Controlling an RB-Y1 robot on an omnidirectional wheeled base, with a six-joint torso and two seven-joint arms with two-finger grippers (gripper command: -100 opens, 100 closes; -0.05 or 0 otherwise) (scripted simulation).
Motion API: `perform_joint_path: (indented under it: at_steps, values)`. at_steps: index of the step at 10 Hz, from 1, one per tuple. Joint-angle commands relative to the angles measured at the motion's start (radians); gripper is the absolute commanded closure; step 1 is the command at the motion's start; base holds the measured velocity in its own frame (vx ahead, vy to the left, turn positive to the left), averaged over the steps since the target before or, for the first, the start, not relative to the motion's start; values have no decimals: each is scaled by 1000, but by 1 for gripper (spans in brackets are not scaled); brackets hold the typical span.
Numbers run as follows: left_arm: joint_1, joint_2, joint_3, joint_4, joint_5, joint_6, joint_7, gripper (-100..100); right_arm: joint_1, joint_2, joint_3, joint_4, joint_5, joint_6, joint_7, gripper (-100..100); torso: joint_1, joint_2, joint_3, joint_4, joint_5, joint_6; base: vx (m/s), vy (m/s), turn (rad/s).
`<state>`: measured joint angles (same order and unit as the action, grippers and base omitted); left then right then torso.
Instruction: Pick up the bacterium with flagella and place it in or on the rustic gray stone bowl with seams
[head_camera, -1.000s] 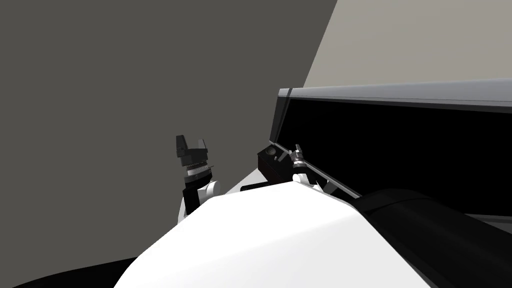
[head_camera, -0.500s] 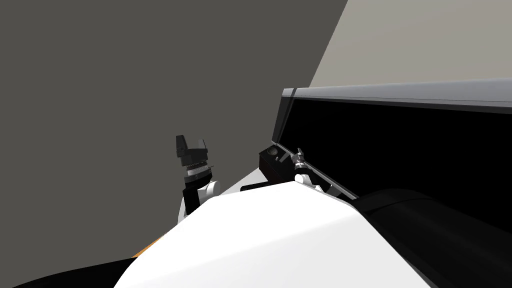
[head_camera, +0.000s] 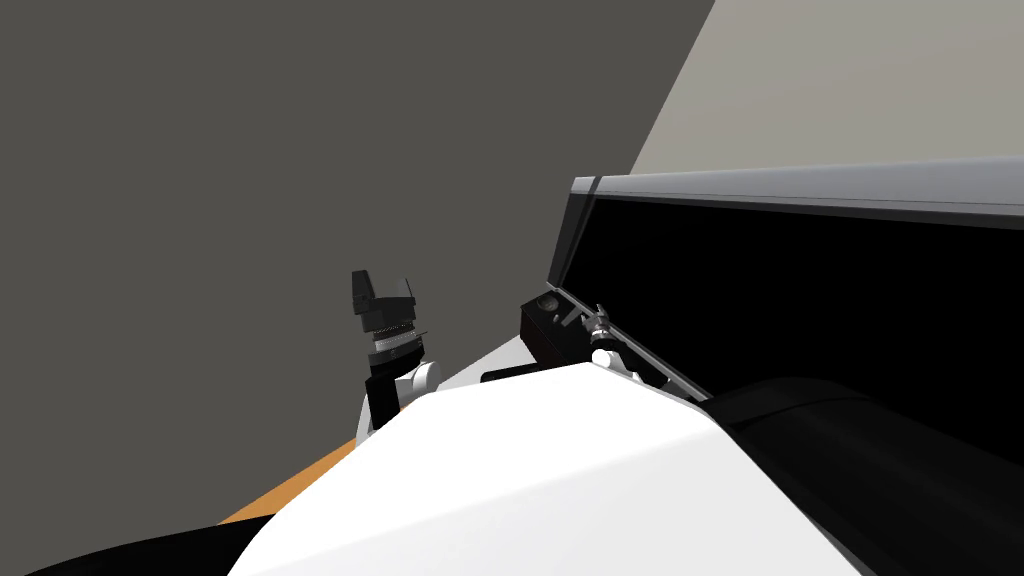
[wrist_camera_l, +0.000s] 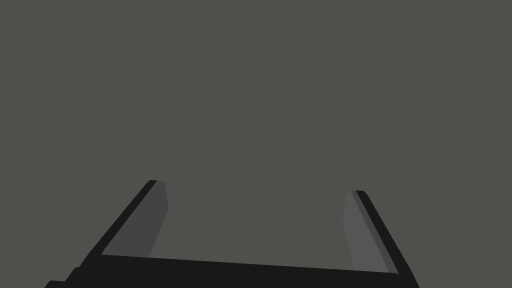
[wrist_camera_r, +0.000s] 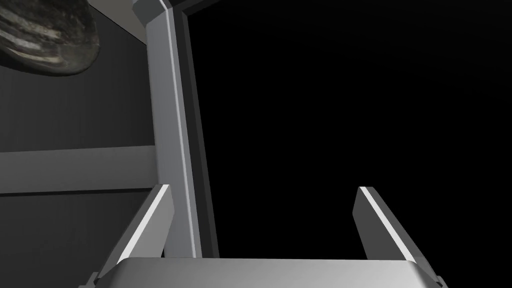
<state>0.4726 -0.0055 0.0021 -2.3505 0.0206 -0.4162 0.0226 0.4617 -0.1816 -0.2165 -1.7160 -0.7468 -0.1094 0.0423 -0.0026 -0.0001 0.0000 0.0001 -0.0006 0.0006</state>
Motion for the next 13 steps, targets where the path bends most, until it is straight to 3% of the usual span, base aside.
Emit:
perform_joint_path:
  at_steps: [1, 2, 3, 4, 6, 7, 8, 9, 11, 12, 13]
  values:
    - [0, 0, 0, 0, 0, 0, 0, 0, 2, -4, -6, 4, -36, 10, -3, -100, 0, 0, 0, 0, 0, 0, -2, -15, -6]
    - [0, 0, 0, 0, 0, 0, 0, 0, -6, -4, -25, 46, -73, 47, -9, -100, 1, -1, 0, 0, 0, 0, -10, -12, 129]
    - [0, 0, 0, 0, 0, 0, 0, 0, -6, -4, -25, 46, -103, 47, -9, -100, 1, 0, 0, 0, 0, 0, -12, -19, 86]
    - [0, 0, 0, 0, 0, 0, 0, 0, -13, -3, -44, 89, -133, 86, -15, -100, 1, -1, 0, 0, 0, 0, -12, -20, 173]
    - [0, 0, 0, 0, 0, 0, 0, 0, -13, -3, -44, 89, -173, 86, -15, -100, 1, 0, 0, 0, 0, 0, -8, -16, 19]
    - [0, 0, 0, 0, 0, 0, 0, 0, -22, -3, -63, 134, -212, 126, -21, -100, 1, -1, 0, 0, 0, 0, -4, -8, 130]
    - [0, 0, 0, 0, 0, 0, 0, 0, -22, -3, -63, 134, -238, 126, -21, -100, 1, -1, 0, 0, 0, 0, -3, -12, 83]
    - [0, 0, 0, 0, 0, 0, 0, 0, -30, -2, -83, 176, -269, 167, -27, -100, 1, -1, -1, 0, 0, 0, -3, -12, 115]
    - [0, 0, 0, 0, 0, 0, 0, 0, -30, -2, -83, 179, -313, 167, -27, -100, 1, -1, -1, 0, 0, 0, -1, -10, 29]
    - [0, 0, 0, 0, 0, 0, 0, 0, -39, 0, -102, 224, -349, 210, -34, -100, 2, -1, -1, 0, 0, 0, 2, -4, 96]
    - [0, 0, 0, 0, 0, 0, 0, 0, -39, 0, -102, 225, -384, 210, -34, -100, 1, -1, -1, 0, 0, 0, 3, -8, 74]
